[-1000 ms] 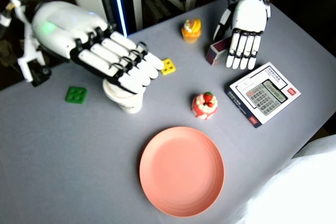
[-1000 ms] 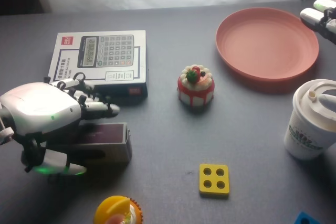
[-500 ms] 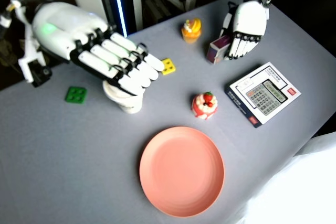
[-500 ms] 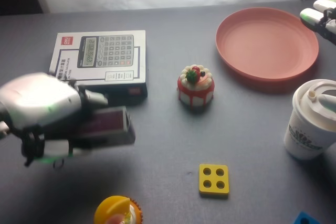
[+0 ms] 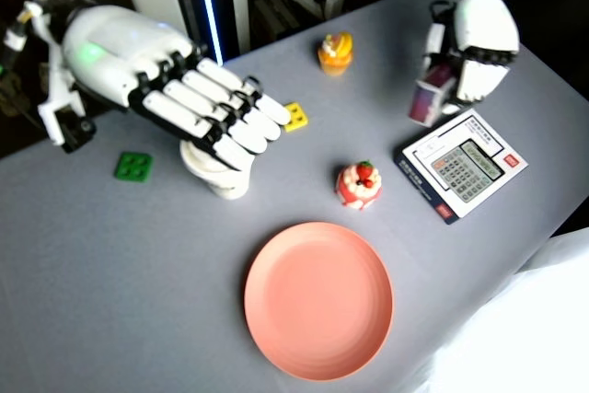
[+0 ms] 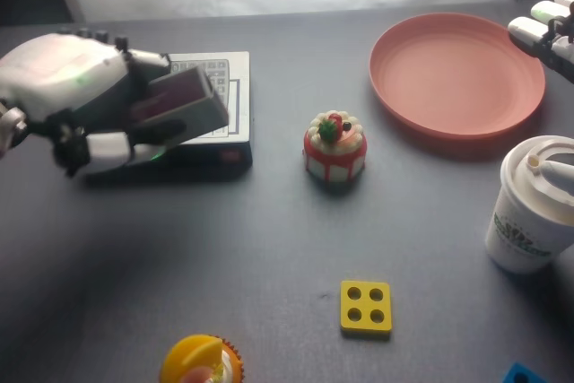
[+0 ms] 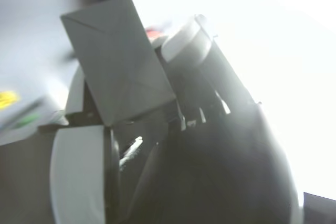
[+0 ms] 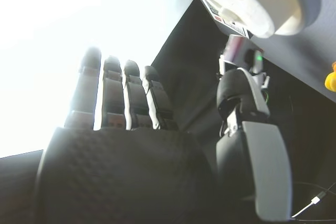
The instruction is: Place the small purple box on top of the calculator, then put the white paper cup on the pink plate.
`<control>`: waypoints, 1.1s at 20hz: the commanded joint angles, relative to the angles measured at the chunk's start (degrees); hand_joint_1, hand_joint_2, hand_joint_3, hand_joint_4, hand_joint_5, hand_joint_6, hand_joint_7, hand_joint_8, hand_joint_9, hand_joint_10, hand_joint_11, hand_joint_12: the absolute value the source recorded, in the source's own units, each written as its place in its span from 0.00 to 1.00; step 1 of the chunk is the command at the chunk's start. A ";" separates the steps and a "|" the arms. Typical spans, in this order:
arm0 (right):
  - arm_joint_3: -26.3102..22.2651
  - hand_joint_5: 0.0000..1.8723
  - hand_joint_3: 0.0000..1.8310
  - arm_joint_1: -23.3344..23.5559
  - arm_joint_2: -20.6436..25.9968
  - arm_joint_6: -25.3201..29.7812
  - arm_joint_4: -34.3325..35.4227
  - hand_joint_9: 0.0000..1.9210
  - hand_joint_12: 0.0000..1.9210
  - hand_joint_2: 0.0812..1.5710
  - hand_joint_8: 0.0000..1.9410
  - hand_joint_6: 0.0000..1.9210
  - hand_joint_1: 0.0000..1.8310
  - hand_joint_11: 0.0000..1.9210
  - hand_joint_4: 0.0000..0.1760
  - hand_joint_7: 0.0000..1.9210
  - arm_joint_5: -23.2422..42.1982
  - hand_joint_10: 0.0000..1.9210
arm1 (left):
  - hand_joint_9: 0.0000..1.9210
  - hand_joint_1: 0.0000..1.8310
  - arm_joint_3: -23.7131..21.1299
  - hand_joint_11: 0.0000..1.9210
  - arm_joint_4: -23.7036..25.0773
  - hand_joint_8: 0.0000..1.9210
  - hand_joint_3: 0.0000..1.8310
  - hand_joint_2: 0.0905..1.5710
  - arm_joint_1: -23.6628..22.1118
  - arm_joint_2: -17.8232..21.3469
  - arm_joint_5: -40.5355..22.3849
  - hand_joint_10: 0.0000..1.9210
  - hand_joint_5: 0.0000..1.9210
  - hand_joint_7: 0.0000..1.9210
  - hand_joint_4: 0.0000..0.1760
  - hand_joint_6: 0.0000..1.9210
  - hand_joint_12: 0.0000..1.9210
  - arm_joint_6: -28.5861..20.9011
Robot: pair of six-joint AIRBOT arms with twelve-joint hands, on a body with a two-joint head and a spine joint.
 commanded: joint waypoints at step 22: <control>0.48 0.00 0.00 -0.09 -0.13 1.75 -0.26 0.00 0.00 0.80 0.00 0.00 0.21 0.00 0.00 0.00 8.03 0.00 | 0.00 0.36 8.86 0.00 -8.51 0.00 0.00 0.64 -11.81 -7.26 5.96 0.00 0.01 0.00 0.30 0.00 0.54 11.92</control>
